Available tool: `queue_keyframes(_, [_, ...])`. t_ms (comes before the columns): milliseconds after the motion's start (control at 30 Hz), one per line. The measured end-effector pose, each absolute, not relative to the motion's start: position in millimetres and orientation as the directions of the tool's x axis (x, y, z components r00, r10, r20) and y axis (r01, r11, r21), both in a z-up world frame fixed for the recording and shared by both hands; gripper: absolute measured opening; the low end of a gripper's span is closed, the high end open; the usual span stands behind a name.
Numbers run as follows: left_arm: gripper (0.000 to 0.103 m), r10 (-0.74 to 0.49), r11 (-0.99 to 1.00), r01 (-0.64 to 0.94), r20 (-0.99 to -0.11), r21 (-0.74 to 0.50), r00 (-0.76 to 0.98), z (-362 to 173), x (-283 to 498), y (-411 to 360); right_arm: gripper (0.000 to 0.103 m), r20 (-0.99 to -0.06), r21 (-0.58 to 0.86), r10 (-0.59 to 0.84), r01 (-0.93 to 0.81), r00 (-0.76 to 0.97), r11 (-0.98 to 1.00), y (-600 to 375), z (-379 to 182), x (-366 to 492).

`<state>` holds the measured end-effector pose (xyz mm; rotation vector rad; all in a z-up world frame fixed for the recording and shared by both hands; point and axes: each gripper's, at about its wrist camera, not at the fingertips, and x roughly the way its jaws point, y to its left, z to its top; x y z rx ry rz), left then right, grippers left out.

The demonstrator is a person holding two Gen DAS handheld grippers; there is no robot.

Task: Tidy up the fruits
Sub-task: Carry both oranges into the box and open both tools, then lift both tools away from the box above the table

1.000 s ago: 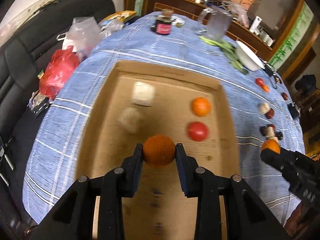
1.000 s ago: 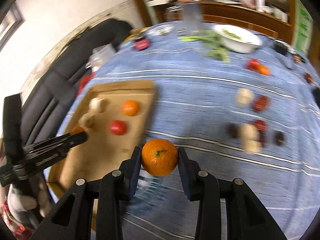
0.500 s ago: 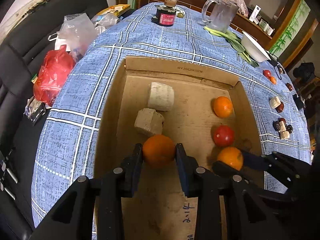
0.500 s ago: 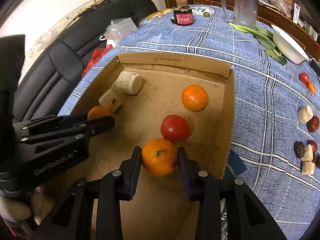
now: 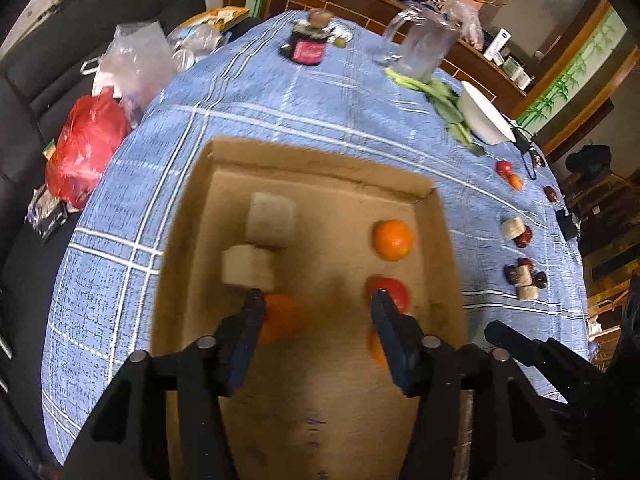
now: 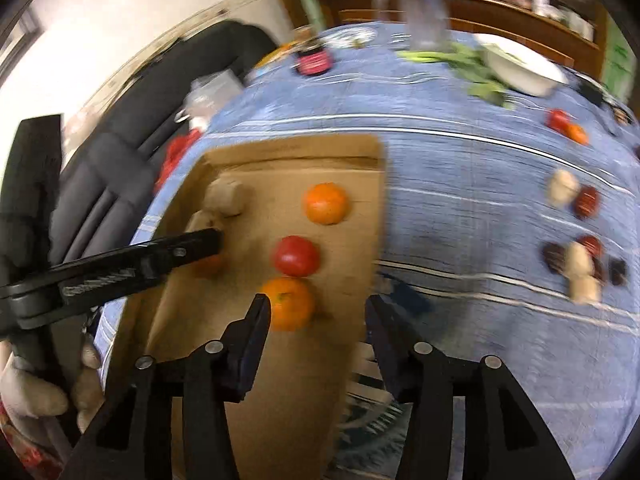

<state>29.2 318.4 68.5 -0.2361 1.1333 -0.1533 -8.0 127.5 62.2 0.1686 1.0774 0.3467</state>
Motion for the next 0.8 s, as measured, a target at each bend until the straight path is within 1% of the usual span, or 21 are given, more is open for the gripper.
queue_keyframes(100, [0.065,-0.248,0.964,0.019,-0.866,-0.266,0.434,84,26,299,0.055,-0.812,0.349,0.379,-0.150,0.444,0.925,99,71,-14])
queue_keyframes(167, [0.069,-0.257,0.961,0.025,-0.858,-0.275,0.445,94,23,284,0.054,-0.805,0.350,0.371,-0.135,0.462,0.927,83,77,-18])
queue_keyframes(267, [0.069,-0.272,0.958,0.048,-0.847,-0.281,0.456,108,15,256,0.054,-0.803,0.342,0.349,-0.105,0.484,0.934,56,83,-25])
queue_keyframes(333, [0.069,-0.267,0.962,0.072,-0.846,-0.264,0.462,116,9,234,0.055,-0.806,0.341,0.331,-0.071,0.491,0.937,35,83,-33])
queue_keyframes(533, [0.069,-0.206,0.978,0.138,-0.826,-0.156,0.524,150,-22,167,0.055,-0.826,0.320,0.283,-0.007,0.488,0.947,-19,81,-56])
queue_keyframes(700, [0.070,-0.109,0.990,0.132,-0.804,-0.038,0.585,171,-51,128,0.058,-0.814,0.319,0.291,-0.031,0.502,0.947,-37,86,-67])
queue_keyframes(800, [0.070,-0.047,0.993,0.113,-0.779,0.030,0.626,179,-69,116,0.059,-0.807,0.318,0.303,-0.059,0.507,0.946,-41,89,-73])
